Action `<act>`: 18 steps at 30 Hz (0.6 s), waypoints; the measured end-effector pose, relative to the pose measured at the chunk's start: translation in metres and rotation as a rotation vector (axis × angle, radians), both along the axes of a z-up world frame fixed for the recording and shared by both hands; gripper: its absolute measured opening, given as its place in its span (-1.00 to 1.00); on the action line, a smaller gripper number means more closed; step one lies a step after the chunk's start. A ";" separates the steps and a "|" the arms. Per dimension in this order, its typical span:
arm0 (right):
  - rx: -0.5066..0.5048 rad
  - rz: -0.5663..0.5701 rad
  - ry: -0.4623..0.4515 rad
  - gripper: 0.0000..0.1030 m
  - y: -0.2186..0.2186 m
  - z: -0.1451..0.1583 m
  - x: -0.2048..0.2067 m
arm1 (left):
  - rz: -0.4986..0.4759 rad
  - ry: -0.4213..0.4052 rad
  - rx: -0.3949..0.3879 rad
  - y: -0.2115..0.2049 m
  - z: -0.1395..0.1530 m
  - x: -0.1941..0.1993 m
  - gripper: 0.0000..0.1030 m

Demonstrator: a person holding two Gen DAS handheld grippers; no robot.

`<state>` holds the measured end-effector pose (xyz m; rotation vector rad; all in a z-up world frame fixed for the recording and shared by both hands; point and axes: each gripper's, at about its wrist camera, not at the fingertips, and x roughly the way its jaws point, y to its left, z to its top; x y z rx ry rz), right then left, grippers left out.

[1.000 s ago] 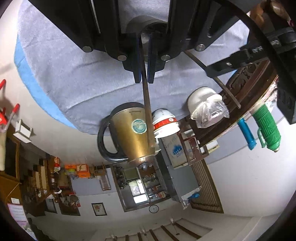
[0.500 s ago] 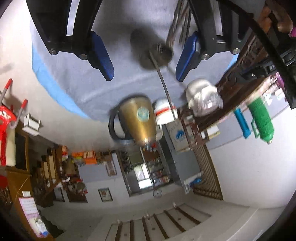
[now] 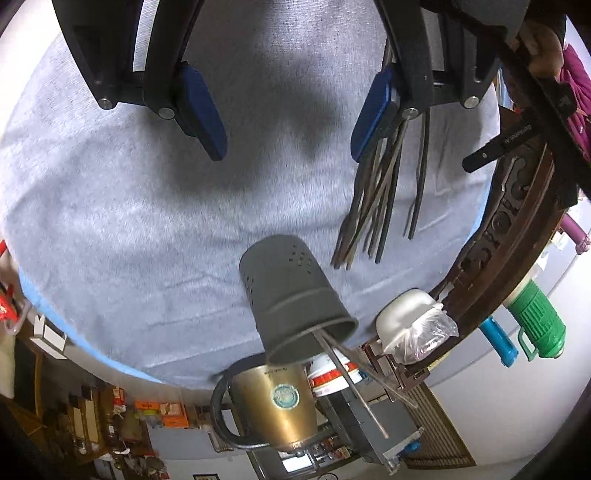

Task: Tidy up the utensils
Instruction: 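Grasp another chopstick with the left tool while the right tool grasps one too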

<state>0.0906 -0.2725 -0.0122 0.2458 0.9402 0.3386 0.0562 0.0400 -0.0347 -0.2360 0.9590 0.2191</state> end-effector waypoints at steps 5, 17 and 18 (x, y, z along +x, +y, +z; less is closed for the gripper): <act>-0.086 -0.002 0.001 0.42 0.007 -0.007 -0.001 | -0.004 0.038 0.011 -0.003 -0.008 -0.001 0.48; -0.048 0.118 0.085 0.14 0.039 -0.002 0.019 | -0.039 0.139 0.060 -0.013 -0.022 0.002 0.48; -0.041 0.129 0.100 0.02 0.044 -0.002 0.024 | -0.042 0.139 0.061 -0.013 -0.022 0.001 0.48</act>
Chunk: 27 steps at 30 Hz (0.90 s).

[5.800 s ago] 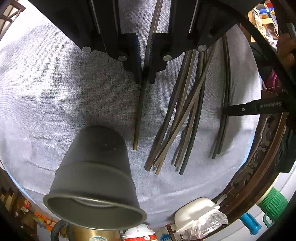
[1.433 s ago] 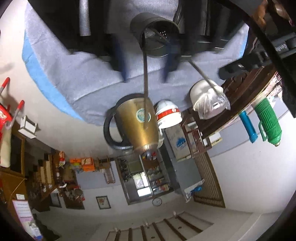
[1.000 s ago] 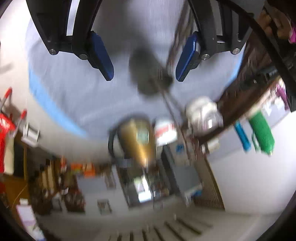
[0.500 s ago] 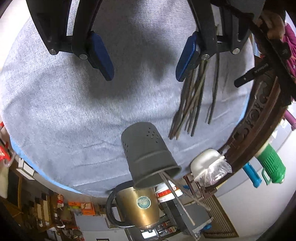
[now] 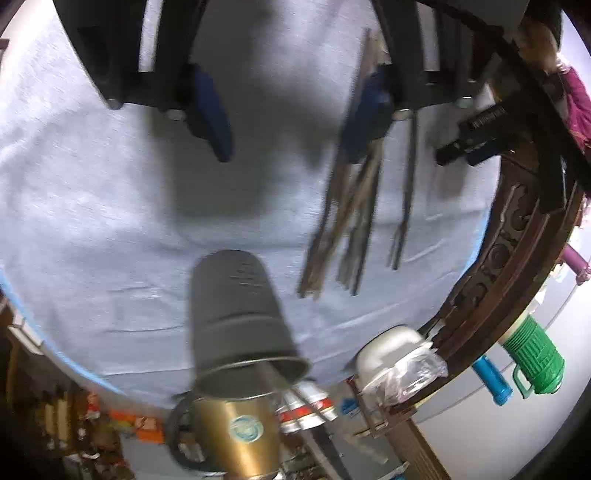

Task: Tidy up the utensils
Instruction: 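Grasp another chopstick with the left tool while the right tool grasps one too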

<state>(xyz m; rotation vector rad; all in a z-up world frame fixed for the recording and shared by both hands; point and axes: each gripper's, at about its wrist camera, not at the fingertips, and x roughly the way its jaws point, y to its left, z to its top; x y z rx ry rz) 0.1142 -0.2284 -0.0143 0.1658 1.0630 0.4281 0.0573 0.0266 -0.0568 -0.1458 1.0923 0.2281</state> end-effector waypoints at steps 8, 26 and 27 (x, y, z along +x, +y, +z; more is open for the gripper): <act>-0.002 0.003 0.076 -0.34 0.033 -0.013 0.032 | -0.017 0.000 0.001 -0.001 0.000 -0.004 0.51; -0.139 0.107 0.173 -0.82 0.051 -0.022 0.054 | -0.015 0.057 -0.109 0.003 0.006 0.013 0.56; -0.146 0.112 0.174 -0.82 0.049 -0.021 0.054 | -0.015 0.061 -0.128 0.001 0.009 0.017 0.56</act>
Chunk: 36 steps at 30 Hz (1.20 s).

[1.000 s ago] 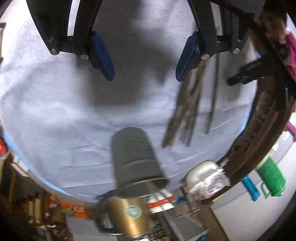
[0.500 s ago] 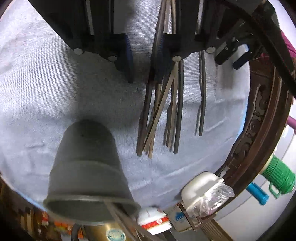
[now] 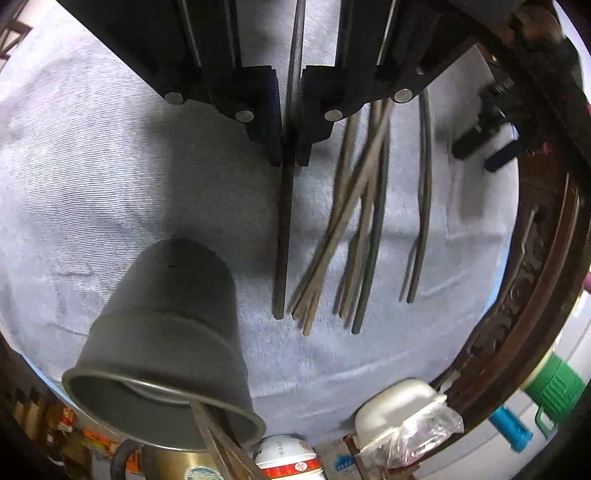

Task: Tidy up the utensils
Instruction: 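Grasp another chopstick with the left tool while the right tool grasps one too, then lift both chopsticks upright and move them above the grey holder cup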

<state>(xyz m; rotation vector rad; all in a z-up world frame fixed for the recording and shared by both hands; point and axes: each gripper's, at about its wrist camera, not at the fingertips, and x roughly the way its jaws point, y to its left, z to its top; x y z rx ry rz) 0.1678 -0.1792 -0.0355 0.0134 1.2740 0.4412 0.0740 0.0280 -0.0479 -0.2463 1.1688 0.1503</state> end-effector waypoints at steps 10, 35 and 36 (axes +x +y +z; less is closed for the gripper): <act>0.028 0.021 -0.001 -0.82 -0.011 -0.001 -0.004 | -0.048 0.060 -0.001 -0.042 0.012 0.046 0.47; -0.127 0.132 0.045 -0.65 -0.010 0.008 0.011 | -0.137 0.220 -0.013 -0.012 0.010 0.076 -0.87; -0.138 0.138 0.041 -0.67 -0.007 0.008 0.012 | -0.144 0.212 -0.021 -0.012 0.010 0.074 -0.89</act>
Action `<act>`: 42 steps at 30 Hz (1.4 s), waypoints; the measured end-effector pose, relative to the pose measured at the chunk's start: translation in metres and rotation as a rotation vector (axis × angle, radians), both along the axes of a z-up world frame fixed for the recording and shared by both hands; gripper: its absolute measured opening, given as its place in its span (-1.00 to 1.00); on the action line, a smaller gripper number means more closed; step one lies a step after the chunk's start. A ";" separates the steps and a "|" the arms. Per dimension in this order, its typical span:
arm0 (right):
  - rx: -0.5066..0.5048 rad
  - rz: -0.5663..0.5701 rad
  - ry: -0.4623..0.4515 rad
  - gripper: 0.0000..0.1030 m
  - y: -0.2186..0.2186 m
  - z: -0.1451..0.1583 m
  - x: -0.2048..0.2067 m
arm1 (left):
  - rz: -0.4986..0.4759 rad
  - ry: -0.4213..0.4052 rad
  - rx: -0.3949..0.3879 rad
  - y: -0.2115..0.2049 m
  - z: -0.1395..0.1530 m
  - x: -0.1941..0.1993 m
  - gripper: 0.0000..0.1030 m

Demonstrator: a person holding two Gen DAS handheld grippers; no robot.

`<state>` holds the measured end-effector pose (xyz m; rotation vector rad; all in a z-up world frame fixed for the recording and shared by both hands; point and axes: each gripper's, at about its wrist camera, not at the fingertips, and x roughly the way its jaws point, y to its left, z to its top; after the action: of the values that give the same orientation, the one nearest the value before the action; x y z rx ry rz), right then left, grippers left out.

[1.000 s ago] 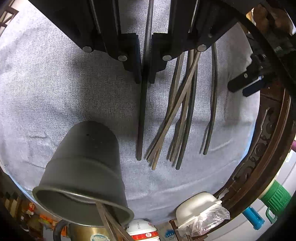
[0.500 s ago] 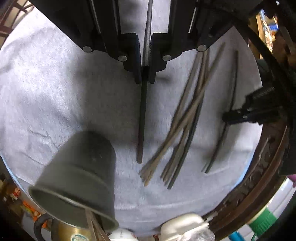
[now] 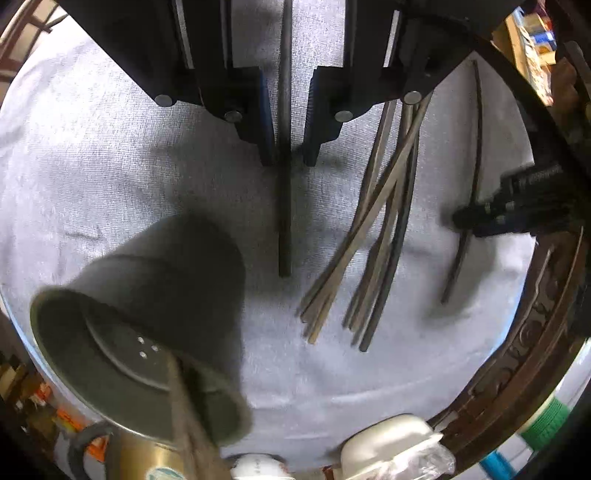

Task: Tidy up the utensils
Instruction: 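Lift both chopsticks upright and move them above the grey holder cup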

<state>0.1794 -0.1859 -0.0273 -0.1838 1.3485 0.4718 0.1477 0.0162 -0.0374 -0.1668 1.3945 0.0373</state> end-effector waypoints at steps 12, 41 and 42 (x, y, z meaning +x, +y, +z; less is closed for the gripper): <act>0.180 -0.023 -0.133 -0.86 -0.040 0.047 -0.052 | 0.123 -0.272 -0.128 0.049 0.051 -0.051 -0.89; 0.322 -0.353 -0.920 -0.86 -0.086 0.110 -0.124 | 0.260 -1.026 0.143 0.019 0.099 -0.140 -0.85; 0.325 -0.353 -0.916 -0.86 -0.087 0.110 -0.128 | 0.257 -1.024 0.133 0.021 0.101 -0.147 -0.85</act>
<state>0.0513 -0.2730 0.0832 0.1077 0.3794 0.2419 0.0006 0.0367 0.0635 -0.2115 0.3422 0.2250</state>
